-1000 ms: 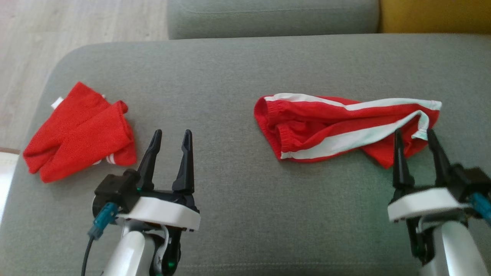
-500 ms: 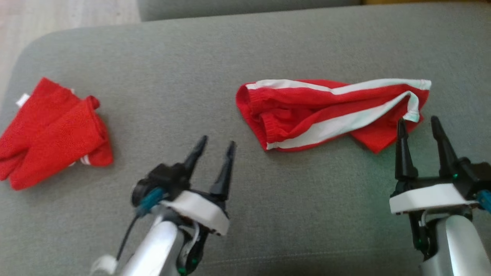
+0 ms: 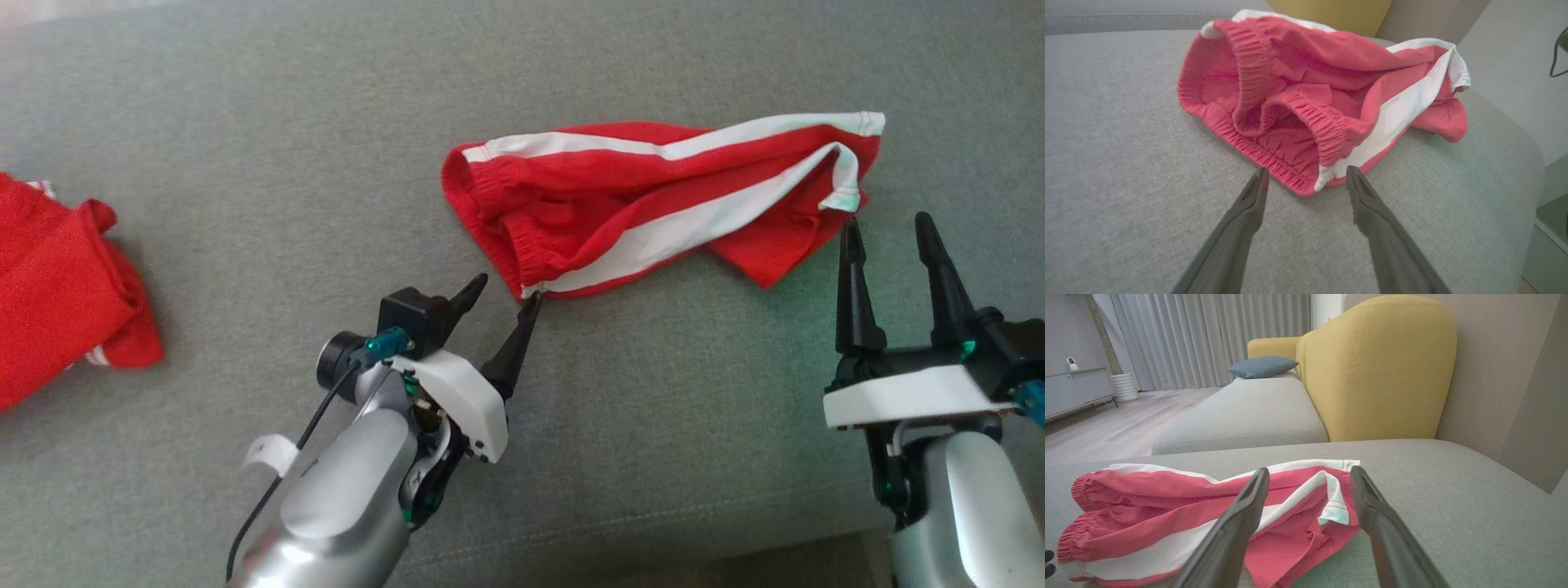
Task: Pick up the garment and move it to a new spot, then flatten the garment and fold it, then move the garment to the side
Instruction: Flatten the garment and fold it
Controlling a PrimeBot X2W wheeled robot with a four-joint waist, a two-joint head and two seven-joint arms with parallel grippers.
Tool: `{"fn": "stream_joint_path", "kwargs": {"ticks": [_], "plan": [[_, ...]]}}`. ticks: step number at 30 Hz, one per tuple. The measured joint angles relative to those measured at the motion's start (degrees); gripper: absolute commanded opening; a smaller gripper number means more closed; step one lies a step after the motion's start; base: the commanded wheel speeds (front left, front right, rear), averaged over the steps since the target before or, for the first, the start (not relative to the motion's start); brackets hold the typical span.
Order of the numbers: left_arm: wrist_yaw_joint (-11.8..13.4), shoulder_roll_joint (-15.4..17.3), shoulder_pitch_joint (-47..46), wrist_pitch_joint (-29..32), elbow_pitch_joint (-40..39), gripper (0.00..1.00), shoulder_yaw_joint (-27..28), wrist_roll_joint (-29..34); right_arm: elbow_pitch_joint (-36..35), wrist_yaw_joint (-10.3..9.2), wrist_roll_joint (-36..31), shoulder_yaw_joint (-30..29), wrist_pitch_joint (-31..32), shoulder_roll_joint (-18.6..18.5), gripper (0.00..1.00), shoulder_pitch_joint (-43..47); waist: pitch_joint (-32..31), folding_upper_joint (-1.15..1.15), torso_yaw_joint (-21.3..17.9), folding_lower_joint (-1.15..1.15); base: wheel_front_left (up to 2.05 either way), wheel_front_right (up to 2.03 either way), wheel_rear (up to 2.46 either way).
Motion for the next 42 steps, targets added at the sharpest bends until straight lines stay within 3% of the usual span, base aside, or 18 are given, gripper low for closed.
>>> {"fn": "stream_joint_path", "kwargs": {"ticks": [13, 14, 15, 26, 33, 39, 42], "plan": [[-0.3, 0.0, -4.9, -3.0, 6.4, 0.98, -4.3, -4.0, 0.1, 0.0, 0.1, -0.5, -0.5, 0.0, 1.0, -0.9, 2.1, 0.0, -1.9, 0.0, 0.0, 0.0, 0.0], [-0.3, 0.0, -5.0, -3.2, 6.5, 0.4, -4.8, -4.4, 0.2, 0.0, 0.1, -0.7, -0.5, 0.0, 1.0, -0.9, 2.1, 0.0, -1.8, 0.0, 0.0, 0.0, 0.0], [-0.5, 0.0, -5.1, -3.4, 6.5, 0.0, -5.2, -4.4, 0.4, 0.0, 0.1, -0.8, -0.5, 0.0, 1.0, -0.9, 2.1, 0.0, -1.7, 0.0, 0.0, 0.0, 0.0], [0.4, 0.0, -5.7, -4.0, 3.6, 0.0, -3.8, -5.6, 2.4, 0.0, -1.0, -2.0, 0.1, 0.0, 1.0, -1.0, 0.9, 0.0, 1.1, 0.0, 0.0, 0.0, 0.0], [0.8, 0.0, -4.0, -4.1, -1.6, 0.0, 0.5, -4.0, 3.8, 0.0, -6.9, -2.3, 1.6, 0.0, 1.0, -0.9, -0.6, 0.0, 2.8, 0.0, 0.0, 0.0, 0.0], [0.7, 0.1, -0.7, -4.1, -2.8, 0.0, 1.9, -2.6, 5.5, 0.0, -16.4, -2.5, 4.5, 0.0, 1.0, -0.8, -1.6, 0.0, 3.5, 0.0, 0.0, 0.0, 0.0], [0.7, 0.1, -0.7, -4.1, -3.3, 0.0, 2.7, -2.2, 5.7, 0.0, -15.1, -2.4, 5.2, 0.0, 1.0, -0.5, -1.7, 0.0, 3.4, 0.0, 0.0, 0.0, 0.0]]}}
